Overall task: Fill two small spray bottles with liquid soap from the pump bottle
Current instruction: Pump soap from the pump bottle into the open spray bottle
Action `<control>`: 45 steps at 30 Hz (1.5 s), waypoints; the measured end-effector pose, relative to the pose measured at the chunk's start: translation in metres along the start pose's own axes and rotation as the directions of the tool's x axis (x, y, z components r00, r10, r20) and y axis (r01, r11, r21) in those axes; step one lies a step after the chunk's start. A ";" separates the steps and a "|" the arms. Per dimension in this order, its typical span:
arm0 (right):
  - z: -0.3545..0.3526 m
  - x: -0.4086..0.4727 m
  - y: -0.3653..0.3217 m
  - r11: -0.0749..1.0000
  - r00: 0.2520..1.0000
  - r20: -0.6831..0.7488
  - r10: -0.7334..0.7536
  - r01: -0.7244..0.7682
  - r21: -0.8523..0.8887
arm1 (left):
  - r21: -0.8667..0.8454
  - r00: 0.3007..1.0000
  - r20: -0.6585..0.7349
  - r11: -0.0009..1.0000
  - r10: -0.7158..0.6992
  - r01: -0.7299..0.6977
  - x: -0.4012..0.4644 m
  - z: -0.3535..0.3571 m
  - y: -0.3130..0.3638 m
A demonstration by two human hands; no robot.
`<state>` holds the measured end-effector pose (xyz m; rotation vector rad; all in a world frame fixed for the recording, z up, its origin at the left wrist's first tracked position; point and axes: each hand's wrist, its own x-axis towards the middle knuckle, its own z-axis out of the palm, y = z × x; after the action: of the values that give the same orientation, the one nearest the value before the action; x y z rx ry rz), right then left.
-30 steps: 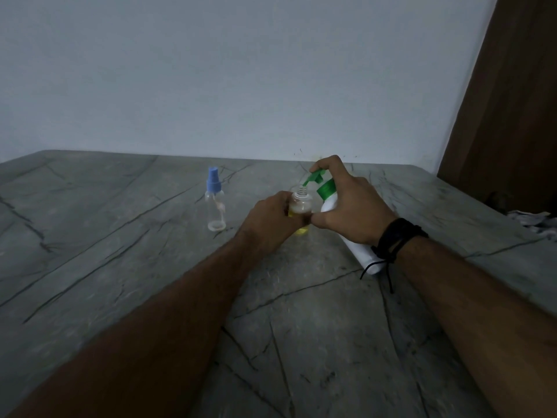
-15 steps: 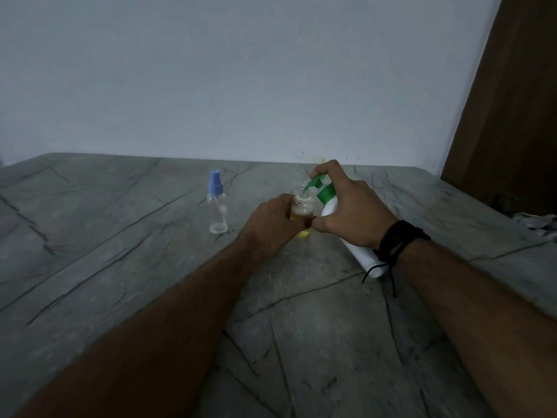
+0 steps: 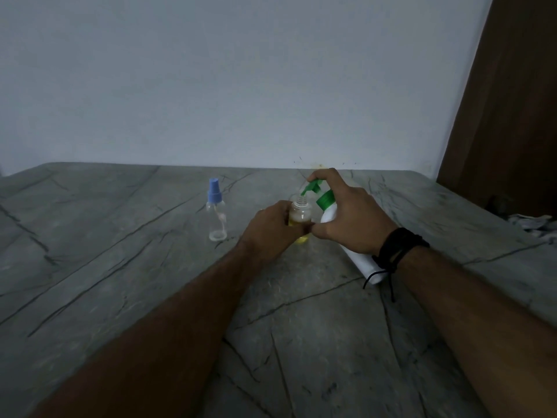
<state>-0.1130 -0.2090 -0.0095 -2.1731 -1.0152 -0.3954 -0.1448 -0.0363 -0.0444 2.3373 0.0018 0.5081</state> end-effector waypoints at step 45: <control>0.000 0.003 0.004 1.000 1.000 -0.015 0.005 -0.005 0.031 | 0.030 1.000 0.000 0.999 0.016 -0.016 0.001 0.000 -0.001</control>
<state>-0.1080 -0.2089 -0.0097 -2.1421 -1.0009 -0.3910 -0.1434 -0.0355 -0.0449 2.3684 -0.0089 0.5192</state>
